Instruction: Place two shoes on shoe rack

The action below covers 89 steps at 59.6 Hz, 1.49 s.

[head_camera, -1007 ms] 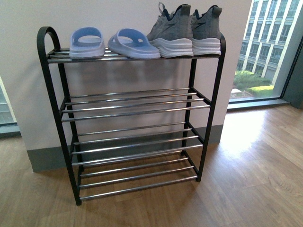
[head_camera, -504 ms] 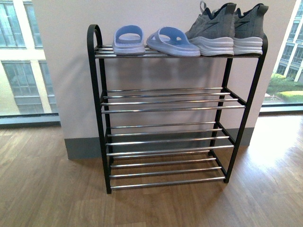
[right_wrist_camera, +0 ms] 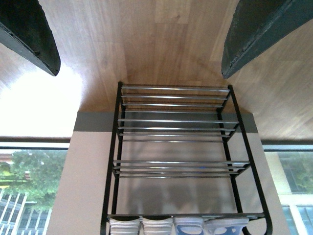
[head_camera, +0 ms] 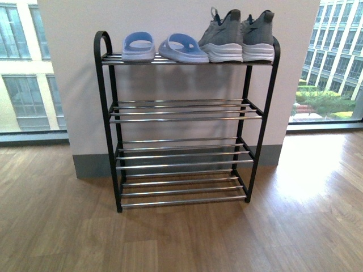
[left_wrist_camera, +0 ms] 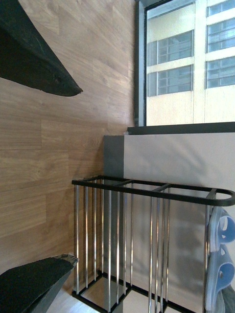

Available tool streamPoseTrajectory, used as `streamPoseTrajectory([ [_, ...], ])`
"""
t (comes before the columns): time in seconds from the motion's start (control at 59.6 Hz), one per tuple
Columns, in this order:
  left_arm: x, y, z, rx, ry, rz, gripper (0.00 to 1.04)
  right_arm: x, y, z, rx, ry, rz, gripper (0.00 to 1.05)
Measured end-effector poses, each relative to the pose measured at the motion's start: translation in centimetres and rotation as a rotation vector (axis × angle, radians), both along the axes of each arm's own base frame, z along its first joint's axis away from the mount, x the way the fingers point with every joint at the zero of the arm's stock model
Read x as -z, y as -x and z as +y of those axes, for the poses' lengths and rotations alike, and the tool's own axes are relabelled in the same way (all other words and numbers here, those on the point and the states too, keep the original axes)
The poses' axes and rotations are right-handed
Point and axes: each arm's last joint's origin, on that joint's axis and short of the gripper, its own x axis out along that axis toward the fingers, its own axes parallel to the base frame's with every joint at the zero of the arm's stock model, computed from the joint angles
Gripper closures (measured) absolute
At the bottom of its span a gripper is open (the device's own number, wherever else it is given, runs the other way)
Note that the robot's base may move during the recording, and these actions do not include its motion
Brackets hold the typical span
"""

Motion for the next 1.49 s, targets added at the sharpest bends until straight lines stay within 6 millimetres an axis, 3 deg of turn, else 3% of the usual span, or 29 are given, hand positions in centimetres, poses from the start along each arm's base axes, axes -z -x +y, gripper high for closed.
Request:
streamPoseTrajectory([
  [1.494, 0.00, 0.00, 0.01, -0.003, 0.000, 0.000, 0.09, -0.01, 0.01, 0.01, -0.003, 0.000, -0.001, 0.09],
])
